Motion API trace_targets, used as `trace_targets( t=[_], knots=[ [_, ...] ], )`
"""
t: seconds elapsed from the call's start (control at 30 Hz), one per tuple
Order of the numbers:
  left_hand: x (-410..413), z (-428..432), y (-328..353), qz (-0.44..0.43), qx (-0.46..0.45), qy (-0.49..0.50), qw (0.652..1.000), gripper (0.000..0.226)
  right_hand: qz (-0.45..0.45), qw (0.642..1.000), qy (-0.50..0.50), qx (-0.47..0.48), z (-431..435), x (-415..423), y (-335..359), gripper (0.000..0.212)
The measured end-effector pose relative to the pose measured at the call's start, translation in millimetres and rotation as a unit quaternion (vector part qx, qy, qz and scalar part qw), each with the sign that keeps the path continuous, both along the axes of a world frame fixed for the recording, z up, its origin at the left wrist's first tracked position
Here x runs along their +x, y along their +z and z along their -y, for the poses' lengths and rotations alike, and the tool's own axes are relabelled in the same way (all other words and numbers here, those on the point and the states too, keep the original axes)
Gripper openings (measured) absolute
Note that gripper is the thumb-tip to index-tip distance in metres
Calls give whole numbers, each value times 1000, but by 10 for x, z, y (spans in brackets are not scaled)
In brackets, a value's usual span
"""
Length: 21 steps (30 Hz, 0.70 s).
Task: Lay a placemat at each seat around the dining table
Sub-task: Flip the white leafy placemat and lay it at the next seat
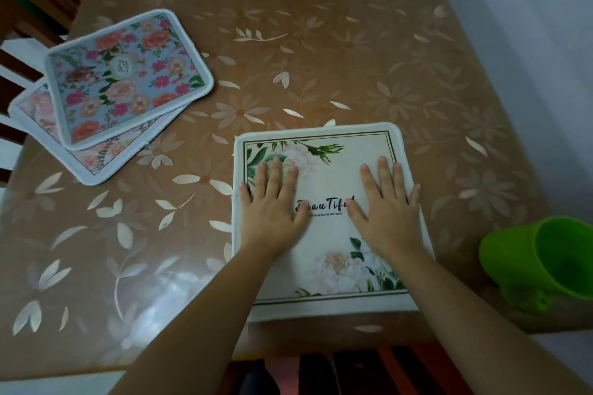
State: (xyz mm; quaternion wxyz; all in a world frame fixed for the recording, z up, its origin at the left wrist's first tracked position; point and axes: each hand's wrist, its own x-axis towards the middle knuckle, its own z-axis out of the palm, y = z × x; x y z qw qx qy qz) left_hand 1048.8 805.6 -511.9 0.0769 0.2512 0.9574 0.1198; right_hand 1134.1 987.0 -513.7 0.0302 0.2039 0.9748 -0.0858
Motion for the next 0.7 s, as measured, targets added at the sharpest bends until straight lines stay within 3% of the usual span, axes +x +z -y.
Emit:
trace_targets(
  t=[0.5,0.7],
  knots=[
    [857,279,38,27,-57,-64,996,69,48,998,-24,-31,520,707,153,71],
    [838,290,129,87,-84,-96,988,71,73,995,62,-39,728,733,304,66]
  ],
)
